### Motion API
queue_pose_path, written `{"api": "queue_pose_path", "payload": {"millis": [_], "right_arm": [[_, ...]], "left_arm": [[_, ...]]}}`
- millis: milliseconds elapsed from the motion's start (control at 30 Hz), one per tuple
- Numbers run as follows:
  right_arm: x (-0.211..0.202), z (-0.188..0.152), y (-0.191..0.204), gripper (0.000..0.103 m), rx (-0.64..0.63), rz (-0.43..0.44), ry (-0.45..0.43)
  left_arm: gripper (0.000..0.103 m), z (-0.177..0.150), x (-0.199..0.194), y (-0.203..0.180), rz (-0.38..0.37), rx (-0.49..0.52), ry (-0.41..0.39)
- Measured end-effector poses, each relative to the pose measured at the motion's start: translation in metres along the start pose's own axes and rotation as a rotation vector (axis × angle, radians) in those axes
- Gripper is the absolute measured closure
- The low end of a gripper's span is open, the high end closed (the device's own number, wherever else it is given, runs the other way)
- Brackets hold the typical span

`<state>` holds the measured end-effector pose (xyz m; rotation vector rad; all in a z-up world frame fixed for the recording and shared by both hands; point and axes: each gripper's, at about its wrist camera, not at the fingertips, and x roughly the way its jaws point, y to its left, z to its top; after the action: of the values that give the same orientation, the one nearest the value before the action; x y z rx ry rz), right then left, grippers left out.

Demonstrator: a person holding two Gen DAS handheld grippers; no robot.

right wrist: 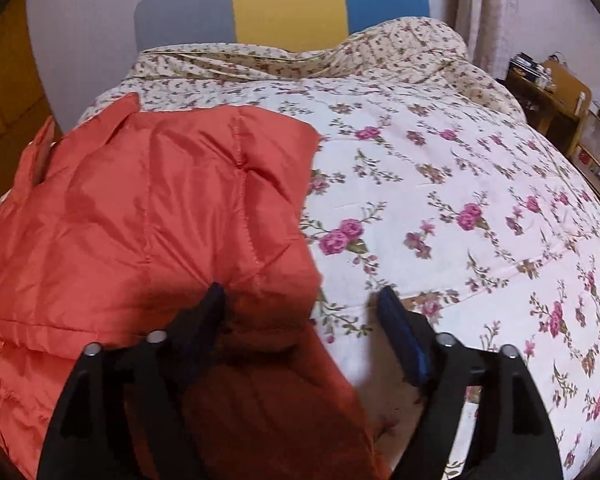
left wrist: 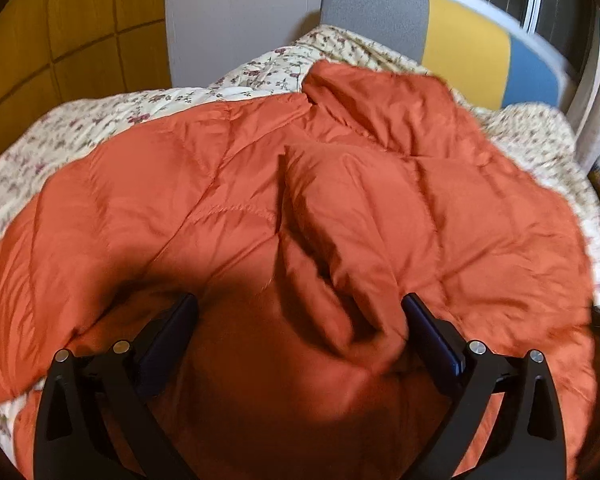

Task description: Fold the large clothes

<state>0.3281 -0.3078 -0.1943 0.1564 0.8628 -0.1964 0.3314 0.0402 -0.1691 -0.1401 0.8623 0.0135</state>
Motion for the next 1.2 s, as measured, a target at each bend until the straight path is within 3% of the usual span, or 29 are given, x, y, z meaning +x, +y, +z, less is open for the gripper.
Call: {"api": "queue_pose_path", "payload": {"millis": [100,167,267,533,833,900,1133,1200], "right_arm": [[0.000,0.002,-0.001,0.017,0.006,-0.012,0.002],[0.000,0.002,-0.001,0.014,0.007,-0.019,0.002],[0.001,0.003,-0.001,0.011,0.007,-0.034,0.002],[0.001,0.004,0.000,0.009,0.011,-0.038,0.004],[0.000,0.004,-0.002,0.007,0.012,-0.041,0.004],[0.001,0.004,-0.002,0.006,0.010,-0.039,0.006],[0.001,0.003,-0.006,0.005,0.022,-0.036,0.009],[0.001,0.003,-0.006,0.004,0.024,-0.035,0.010]], "left_arm": [[0.003,-0.011,-0.027,0.025,-0.044,-0.064,-0.050],[0.003,-0.018,-0.043,0.042,-0.033,-0.109,-0.090],[0.003,-0.035,-0.073,0.082,0.025,-0.221,-0.163],[0.003,-0.092,-0.118,0.188,0.136,-0.589,-0.222],[0.003,-0.139,-0.148,0.254,0.213,-0.761,-0.261],[0.003,-0.151,-0.151,0.271,0.208,-0.819,-0.254],[0.003,-0.199,-0.155,0.333,0.132,-1.196,-0.285],[0.016,-0.205,-0.155,0.345,0.111,-1.268,-0.307]]}}
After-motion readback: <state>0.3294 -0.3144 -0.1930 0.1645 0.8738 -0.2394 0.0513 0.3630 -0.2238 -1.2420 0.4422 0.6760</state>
